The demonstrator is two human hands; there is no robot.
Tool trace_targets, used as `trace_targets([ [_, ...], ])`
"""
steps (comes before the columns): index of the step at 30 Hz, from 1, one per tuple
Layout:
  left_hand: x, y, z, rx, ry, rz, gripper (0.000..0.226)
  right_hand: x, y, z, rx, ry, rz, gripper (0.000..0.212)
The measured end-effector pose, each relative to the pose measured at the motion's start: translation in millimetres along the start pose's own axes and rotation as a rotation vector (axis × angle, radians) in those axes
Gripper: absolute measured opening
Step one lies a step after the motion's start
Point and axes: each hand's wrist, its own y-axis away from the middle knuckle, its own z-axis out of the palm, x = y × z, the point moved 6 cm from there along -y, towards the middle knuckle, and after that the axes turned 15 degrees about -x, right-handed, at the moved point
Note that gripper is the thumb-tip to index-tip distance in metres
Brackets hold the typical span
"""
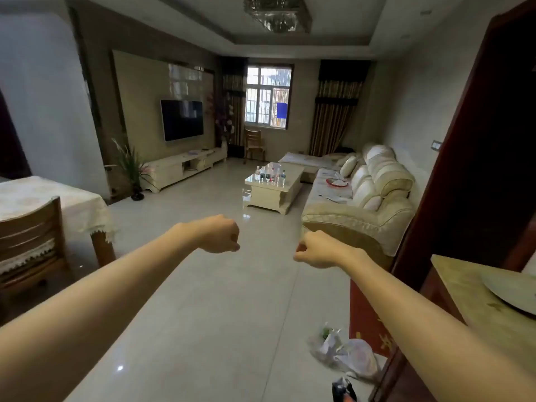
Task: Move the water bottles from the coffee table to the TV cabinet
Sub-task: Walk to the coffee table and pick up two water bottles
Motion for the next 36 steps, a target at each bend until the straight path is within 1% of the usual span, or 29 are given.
trace_targets([
  [4, -32, -35, 5, -0.026, 0.019, -0.009, 0.028, -1, -44, -2, -0.019, -0.013, 0.023, 0.031],
  [8, -74, -89, 6, -0.025, 0.024, 0.014, 0.025, -1, -104, -5, -0.052, -0.022, 0.055, 0.033],
  [18, -175, -215, -13, -0.075, 0.047, 0.073, 0.027, -13, -241, -41, -0.036, -0.048, 0.115, 0.033],
  [26, -200, -283, -26, -0.085, 0.023, 0.118, 0.029, -5, -313, -45, -0.013, -0.122, 0.146, 0.034],
  [29, -206, -309, -28, -0.070, -0.005, 0.116, 0.029, 6, -341, -40, -0.022, -0.139, 0.158, 0.037],
  [36, -216, -381, -39, -0.114, 0.002, 0.137, 0.029, 44, -411, -51, -0.031, -0.207, 0.149, 0.037],
])
